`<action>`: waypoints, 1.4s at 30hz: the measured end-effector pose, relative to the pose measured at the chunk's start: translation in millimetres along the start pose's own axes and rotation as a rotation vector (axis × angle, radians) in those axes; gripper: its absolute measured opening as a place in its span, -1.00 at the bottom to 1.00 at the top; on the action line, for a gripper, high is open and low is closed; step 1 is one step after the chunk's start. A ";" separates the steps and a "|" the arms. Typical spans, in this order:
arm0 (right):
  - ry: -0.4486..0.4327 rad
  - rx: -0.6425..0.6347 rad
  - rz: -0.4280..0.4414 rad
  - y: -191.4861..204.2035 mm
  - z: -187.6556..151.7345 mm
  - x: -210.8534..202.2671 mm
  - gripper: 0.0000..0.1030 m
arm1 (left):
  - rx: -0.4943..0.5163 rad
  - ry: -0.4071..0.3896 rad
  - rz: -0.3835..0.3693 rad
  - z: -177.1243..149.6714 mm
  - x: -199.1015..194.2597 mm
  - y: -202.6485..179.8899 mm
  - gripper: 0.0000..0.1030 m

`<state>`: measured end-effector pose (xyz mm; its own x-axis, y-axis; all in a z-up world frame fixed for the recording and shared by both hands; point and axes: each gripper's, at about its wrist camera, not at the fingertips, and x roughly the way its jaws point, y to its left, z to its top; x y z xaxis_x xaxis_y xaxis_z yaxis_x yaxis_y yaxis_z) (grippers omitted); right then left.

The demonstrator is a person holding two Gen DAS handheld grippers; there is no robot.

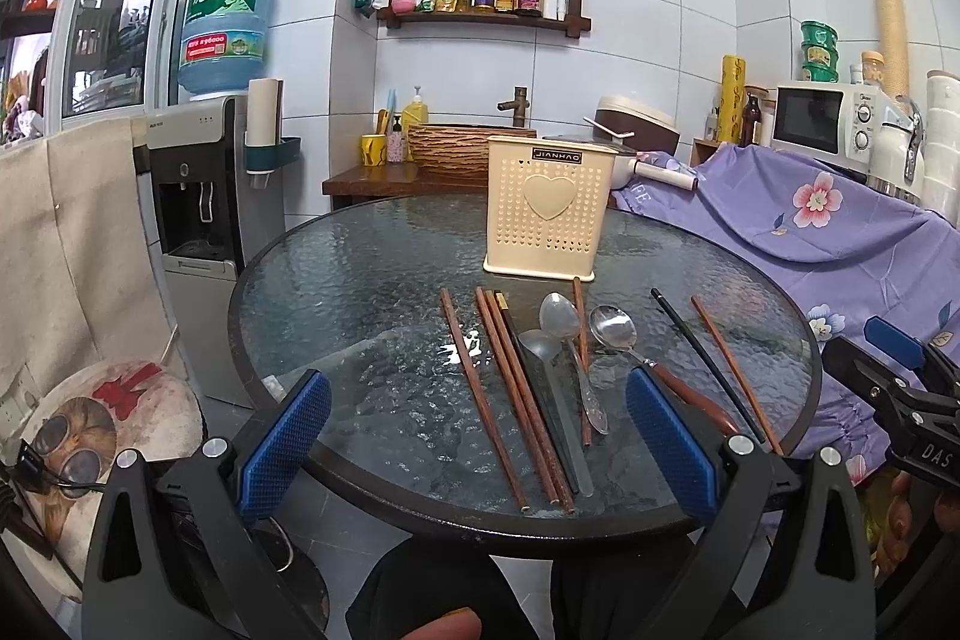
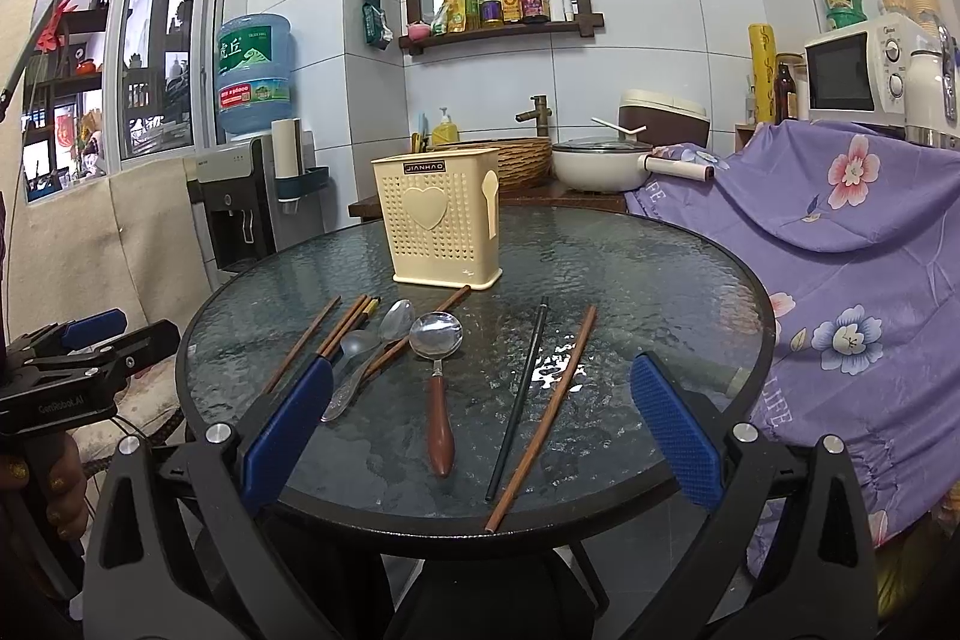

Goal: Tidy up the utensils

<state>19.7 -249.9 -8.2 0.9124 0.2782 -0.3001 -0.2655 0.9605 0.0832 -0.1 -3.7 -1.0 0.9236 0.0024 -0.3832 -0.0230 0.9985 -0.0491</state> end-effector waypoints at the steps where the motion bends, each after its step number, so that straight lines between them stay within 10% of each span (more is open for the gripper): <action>1: -0.001 0.000 0.000 0.1 -0.1 0.1 0.90 | 0.001 0.001 0.000 0.1 -0.1 0.1 0.88; 42: 0.003 0.004 0.004 2.1 2.2 -0.4 0.90 | 0.003 0.002 -0.001 0.8 -1.7 0.5 0.88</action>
<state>19.5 -248.0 -5.9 0.9104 0.2824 -0.3025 -0.2684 0.9593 0.0880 -1.4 -3.2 0.4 0.9231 0.0015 -0.3846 -0.0211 0.9987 -0.0467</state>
